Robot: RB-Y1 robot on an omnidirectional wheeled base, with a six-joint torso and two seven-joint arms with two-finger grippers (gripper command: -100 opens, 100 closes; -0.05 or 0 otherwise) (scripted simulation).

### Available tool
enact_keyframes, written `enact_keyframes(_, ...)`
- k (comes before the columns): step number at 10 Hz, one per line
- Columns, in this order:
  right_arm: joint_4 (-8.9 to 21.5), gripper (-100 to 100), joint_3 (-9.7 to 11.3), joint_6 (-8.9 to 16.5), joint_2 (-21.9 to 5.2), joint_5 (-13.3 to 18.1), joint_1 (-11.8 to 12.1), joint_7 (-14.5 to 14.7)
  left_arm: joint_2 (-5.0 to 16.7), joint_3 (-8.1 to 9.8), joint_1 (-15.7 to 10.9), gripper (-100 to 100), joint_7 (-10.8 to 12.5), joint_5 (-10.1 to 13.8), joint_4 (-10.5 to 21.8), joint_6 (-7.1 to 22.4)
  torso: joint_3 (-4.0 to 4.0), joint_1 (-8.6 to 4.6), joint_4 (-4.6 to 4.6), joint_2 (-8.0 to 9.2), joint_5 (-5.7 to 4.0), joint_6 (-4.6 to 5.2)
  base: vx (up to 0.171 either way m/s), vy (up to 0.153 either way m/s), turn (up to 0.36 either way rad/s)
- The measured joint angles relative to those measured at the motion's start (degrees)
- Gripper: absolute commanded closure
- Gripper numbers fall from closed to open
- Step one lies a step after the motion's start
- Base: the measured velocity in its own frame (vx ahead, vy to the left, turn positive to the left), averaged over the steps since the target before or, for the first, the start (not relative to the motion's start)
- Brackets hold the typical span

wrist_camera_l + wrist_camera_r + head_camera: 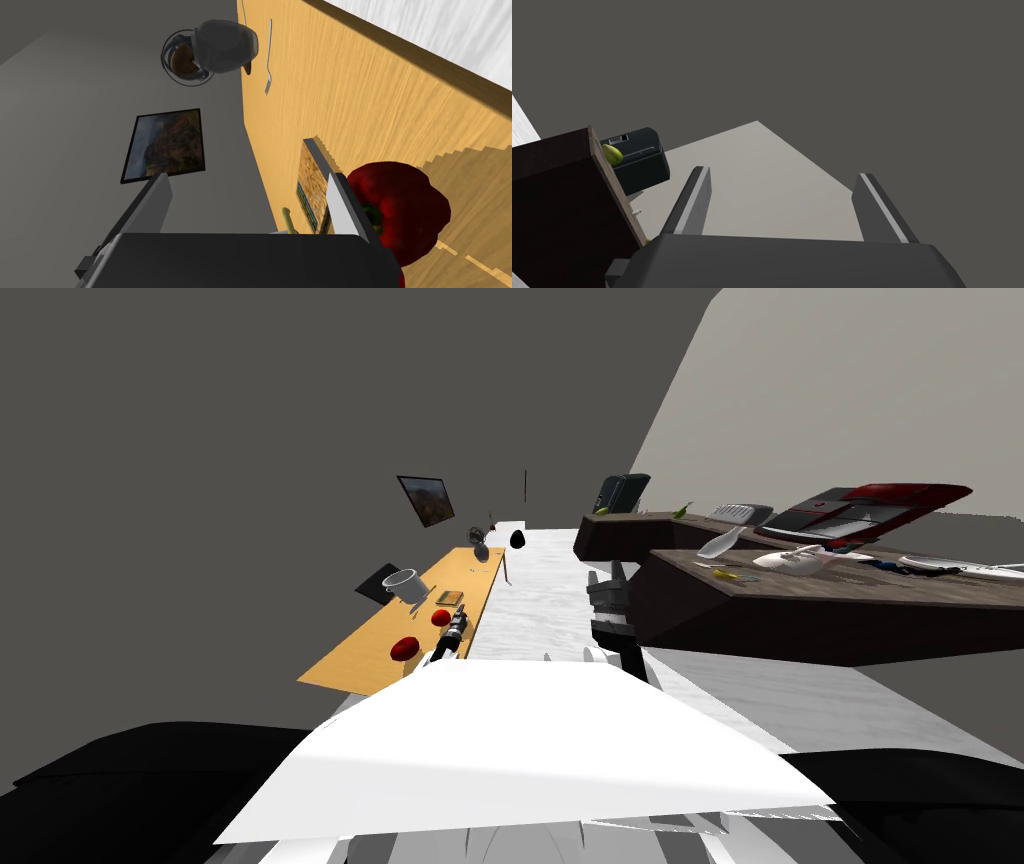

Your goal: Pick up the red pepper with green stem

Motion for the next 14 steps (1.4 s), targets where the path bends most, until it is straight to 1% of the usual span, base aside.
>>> enact_keyframes(2,0.0,0,0.0,0.0,0.0,0.0,0.0,0.0,0.5,0.09,-0.58,-100,-0.02,0.14,2.89,0.54,-0.01,-0.01,-0.01,-0.02,0.0,0.01,-0.017,0.031,-0.072)
enact_keyframes(4,0.0,0,0.0,0.0,0.0,0.0,0.0,0.0,2.17,0.11,-1.52,-100,0.48,0.78,6.23,1.56,0.0,0.04,0.0,0.01,0.01,0.0,-0.019,0.036,-0.06)
enact_keyframes(6,0.0,0,0.0,0.0,0.0,0.0,0.0,0.0,2.75,0.21,-2.32,-100,0.52,1.0,9.34,2.41,0.0,0.04,0.0,0.0,0.01,0.0,-0.016,0.033,-0.05)
enact_keyframes(8,0.0,0,0.0,0.0,0.0,0.0,0.0,0.0,3.5,0.26,-2.74,-100,0.65,1.27,11.35,3.38,-0.01,0.0,0.0,-0.01,0.0,0.0,-0.011,0.02,-0.034)
enact_keyframes(9,0.0,0,0.0,0.0,0.0,0.0,0.0,0.0,3.54,0.27,-2.74,0,0.66,1.29,11.45,3.52,-0.02,-0.05,0.0,-0.03,-0.01,-0.01,0.0,0.0,0.0)
enact_keyframes(10,0.0,0,0.0,0.0,0.0,0.0,0.0,0.0,3.53,0.27,-2.74,-100,0.66,1.28,11.43,3.5,-0.03,-0.1,-0.01,-0.05,-0.02,0.0,0.054,0.015,-0.007)
enact_keyframes(12,0.0,0,0.0,0.0,0.0,0.0,0.01,0.0,2.77,0.55,-3.53,-100,0.15,1.08,13.22,2.6,-0.21,-0.03,-0.07,-0.38,-0.01,0.0,0.071,0.019,-0.007)
enact_keyframes(13,0.0,0,0.0,0.0,0.0,0.0,0.01,0.0,2.73,0.57,-3.58,100,0.08,1.06,13.31,2.49,-0.16,-0.07,-0.06,-0.27,-0.01,-0.01,0.007,0.002,0.0)
enact_keyframes(14,0.0,0,0.0,0.0,0.0,0.0,0.01,0.0,2.74,0.57,-3.58,100,0.09,1.07,13.3,2.5,-0.09,-0.1,-0.04,-0.16,-0.02,0.0,-0.002,0.0,0.01)
